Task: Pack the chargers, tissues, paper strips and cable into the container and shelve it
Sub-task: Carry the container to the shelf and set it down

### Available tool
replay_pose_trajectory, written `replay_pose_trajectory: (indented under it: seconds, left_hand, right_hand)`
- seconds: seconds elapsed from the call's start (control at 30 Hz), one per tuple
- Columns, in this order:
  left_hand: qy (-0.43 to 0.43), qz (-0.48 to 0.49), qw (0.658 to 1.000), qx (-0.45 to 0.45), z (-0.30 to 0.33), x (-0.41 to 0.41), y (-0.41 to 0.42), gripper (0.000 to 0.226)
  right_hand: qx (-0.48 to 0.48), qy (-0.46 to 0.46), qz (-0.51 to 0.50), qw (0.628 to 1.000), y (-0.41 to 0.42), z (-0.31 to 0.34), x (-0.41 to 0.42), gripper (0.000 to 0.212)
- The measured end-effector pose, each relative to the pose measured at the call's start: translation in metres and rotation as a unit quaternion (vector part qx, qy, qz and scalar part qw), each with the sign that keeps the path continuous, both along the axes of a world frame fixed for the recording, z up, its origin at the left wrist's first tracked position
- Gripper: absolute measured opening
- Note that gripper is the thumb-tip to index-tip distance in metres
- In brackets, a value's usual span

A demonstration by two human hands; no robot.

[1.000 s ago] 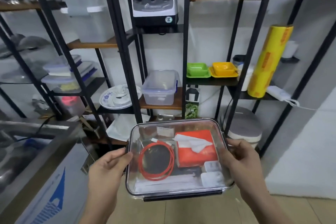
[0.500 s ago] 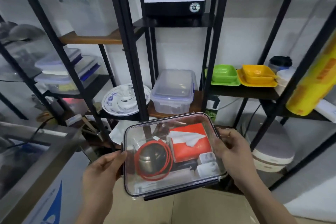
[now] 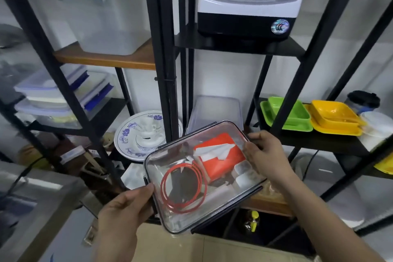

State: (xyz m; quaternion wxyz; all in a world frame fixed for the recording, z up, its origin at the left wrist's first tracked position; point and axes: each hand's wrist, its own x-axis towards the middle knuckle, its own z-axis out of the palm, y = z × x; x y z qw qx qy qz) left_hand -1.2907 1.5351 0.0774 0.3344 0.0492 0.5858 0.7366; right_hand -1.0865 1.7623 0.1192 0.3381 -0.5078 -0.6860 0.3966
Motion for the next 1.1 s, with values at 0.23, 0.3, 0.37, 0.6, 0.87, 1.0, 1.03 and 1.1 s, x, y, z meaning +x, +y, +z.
replay_pose_trajectory:
  seconds: [0.23, 0.3, 0.37, 0.6, 0.87, 1.0, 1.03, 1.1]
  left_hand:
    - [-0.038, 0.027, 0.999, -0.012, 0.002, 0.005, 0.031, 0.015]
    - [-0.054, 0.033, 0.998, -0.018, 0.003, 0.008, 0.042, 0.021]
    - [-0.072, 0.028, 0.997, -0.016, 0.005, 0.012, 0.05, 0.028]
    - [-0.097, -0.007, 0.995, 0.018, 0.007, 0.02, 0.081, 0.027]
    - [-0.112, -0.021, 0.993, 0.011, -0.003, 0.036, 0.109, 0.04]
    - [-0.123, -0.034, 0.992, 0.006, -0.004, 0.04, 0.123, 0.03]
    - [-0.124, -0.037, 0.992, 0.005, -0.004, 0.04, 0.127, 0.031]
    - [-0.125, -0.039, 0.991, 0.005, -0.004, 0.041, 0.131, 0.032]
  right_hand:
    - [0.031, -0.113, 0.049, 0.992, 0.064, 0.016, -0.035, 0.016]
    - [0.021, -0.131, 0.063, 0.989, 0.082, 0.022, -0.045, 0.019]
    - [0.006, -0.137, 0.074, 0.988, 0.095, 0.025, -0.056, 0.022]
    - [0.004, -0.16, 0.11, 0.981, 0.13, 0.043, -0.087, 0.045]
    - [0.014, -0.266, 0.122, 0.956, 0.163, 0.032, -0.114, 0.026]
    - [0.019, -0.286, 0.122, 0.95, 0.174, 0.032, -0.127, 0.025]
    - [0.021, -0.29, 0.121, 0.949, 0.176, 0.032, -0.13, 0.023]
    - [0.021, -0.294, 0.126, 0.947, 0.178, 0.03, -0.135, 0.022]
